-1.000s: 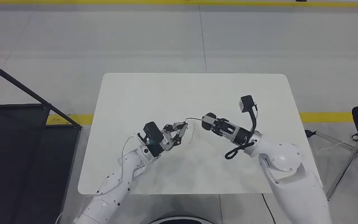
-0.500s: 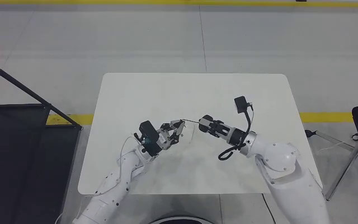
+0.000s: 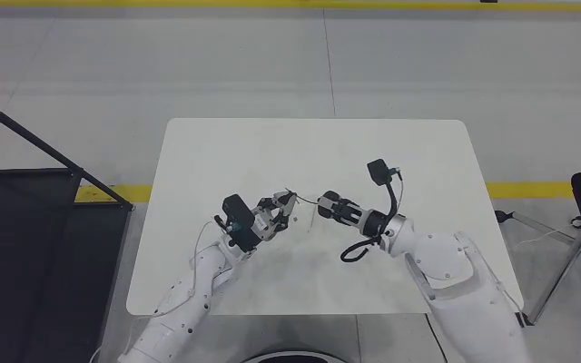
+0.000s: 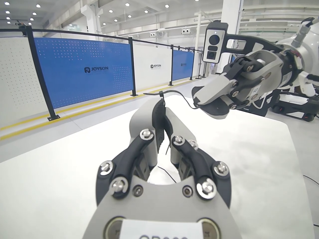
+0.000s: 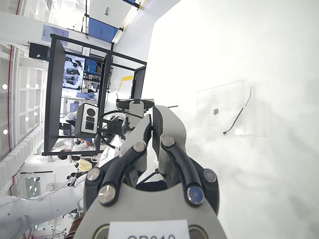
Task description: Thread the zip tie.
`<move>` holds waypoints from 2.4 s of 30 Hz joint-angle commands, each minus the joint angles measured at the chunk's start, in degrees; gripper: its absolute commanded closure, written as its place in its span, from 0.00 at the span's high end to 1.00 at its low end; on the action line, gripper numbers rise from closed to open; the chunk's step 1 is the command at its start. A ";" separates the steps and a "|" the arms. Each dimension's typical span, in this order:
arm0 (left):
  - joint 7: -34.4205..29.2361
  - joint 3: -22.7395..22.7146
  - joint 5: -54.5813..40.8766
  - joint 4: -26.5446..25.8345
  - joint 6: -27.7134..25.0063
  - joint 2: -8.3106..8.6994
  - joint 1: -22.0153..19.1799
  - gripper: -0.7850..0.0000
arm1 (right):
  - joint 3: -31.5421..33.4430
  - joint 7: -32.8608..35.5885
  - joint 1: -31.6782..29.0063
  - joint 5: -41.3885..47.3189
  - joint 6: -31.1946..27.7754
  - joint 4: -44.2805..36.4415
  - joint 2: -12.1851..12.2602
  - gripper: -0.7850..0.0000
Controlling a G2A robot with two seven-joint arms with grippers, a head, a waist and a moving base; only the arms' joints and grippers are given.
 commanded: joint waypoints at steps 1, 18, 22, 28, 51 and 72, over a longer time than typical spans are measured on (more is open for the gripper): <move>0.02 0.00 -0.09 0.04 0.12 0.00 -0.02 0.00 | -0.15 0.08 0.12 -0.28 0.24 0.07 -0.02 0.00; 0.02 0.91 4.48 0.10 6.61 -0.12 -0.22 0.00 | 0.94 -0.99 -0.30 2.21 -0.14 0.08 -0.23 0.41; 0.25 0.76 4.93 -0.14 7.65 -0.09 0.00 0.00 | 1.64 -1.11 -0.82 3.37 -0.84 -0.12 -0.21 0.60; -0.01 1.01 7.04 -0.38 10.58 -0.12 0.23 0.00 | 2.47 -1.58 -2.06 4.46 -2.16 -0.88 -0.16 0.69; -0.15 2.54 9.89 -0.04 14.71 -0.55 0.22 0.00 | -2.80 -3.19 -1.43 2.30 -3.09 -0.88 -1.11 0.34; 0.44 2.68 10.95 0.05 14.42 -0.55 0.20 0.00 | -3.19 -2.66 -0.49 1.83 -2.05 -0.19 -1.49 0.00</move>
